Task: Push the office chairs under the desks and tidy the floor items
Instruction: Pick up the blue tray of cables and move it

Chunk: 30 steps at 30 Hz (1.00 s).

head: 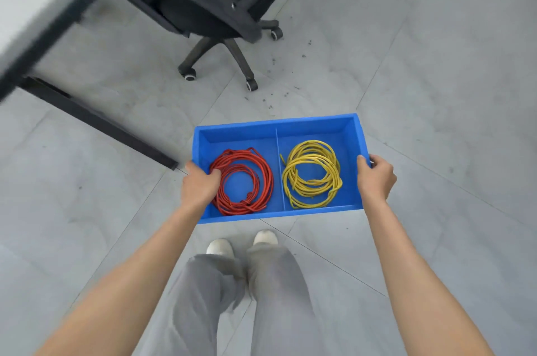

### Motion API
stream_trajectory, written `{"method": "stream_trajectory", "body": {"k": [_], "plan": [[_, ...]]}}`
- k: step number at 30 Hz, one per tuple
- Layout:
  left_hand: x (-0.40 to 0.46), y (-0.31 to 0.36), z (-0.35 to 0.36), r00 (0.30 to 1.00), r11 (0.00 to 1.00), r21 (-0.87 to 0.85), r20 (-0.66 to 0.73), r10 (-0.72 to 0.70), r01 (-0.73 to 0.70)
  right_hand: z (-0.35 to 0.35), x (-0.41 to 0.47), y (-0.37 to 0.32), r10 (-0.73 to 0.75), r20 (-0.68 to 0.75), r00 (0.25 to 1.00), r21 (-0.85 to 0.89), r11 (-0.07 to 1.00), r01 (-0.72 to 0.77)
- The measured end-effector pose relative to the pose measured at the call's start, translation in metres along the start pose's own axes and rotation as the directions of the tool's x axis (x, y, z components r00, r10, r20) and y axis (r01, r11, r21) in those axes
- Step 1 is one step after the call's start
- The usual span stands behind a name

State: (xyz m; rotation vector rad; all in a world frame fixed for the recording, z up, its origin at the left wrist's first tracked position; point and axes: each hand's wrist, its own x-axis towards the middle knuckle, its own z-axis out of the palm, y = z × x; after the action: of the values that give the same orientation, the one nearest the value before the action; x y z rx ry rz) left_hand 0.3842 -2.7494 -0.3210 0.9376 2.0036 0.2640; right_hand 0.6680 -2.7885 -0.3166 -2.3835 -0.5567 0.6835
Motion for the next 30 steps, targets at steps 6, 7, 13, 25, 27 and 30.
{"method": "stream_trajectory", "body": {"k": [6, 7, 13, 25, 27, 30], "plan": [[-0.117, 0.07, -0.087, 0.997, 0.997, 0.007, 0.007, 0.082, -0.082, -0.12, -0.054, -0.105, -0.1, -0.004, 0.995, -0.012, 0.995, 0.1], [-0.129, 0.078, -0.1, 0.996, 0.996, -0.008, -0.003, 0.092, -0.092, -0.136, -0.063, -0.121, -0.126, -0.005, 0.992, -0.015, 0.992, 0.126], [-0.163, 0.115, -0.177, 0.98, 0.975, -0.107, -0.065, 0.19, -0.196, -0.177, -0.097, -0.204, -0.297, 0.042, 0.954, -0.009, 0.955, 0.298], [-0.064, 0.176, -0.312, 0.926, 0.98, -0.161, -0.375, 0.047, -0.115, -0.056, -0.091, -0.404, -0.529, 0.258, 0.809, 0.116, 0.848, 0.517], [-0.04, 0.189, -0.337, 0.919, 0.977, -0.185, -0.394, 0.025, -0.106, -0.026, -0.087, -0.437, -0.537, 0.291, 0.792, 0.118, 0.841, 0.527], [-0.01, 0.205, -0.37, 0.9, 0.967, -0.234, -0.435, -0.01, -0.102, 0.017, -0.083, -0.486, -0.553, 0.352, 0.755, 0.158, 0.83, 0.534]]}}
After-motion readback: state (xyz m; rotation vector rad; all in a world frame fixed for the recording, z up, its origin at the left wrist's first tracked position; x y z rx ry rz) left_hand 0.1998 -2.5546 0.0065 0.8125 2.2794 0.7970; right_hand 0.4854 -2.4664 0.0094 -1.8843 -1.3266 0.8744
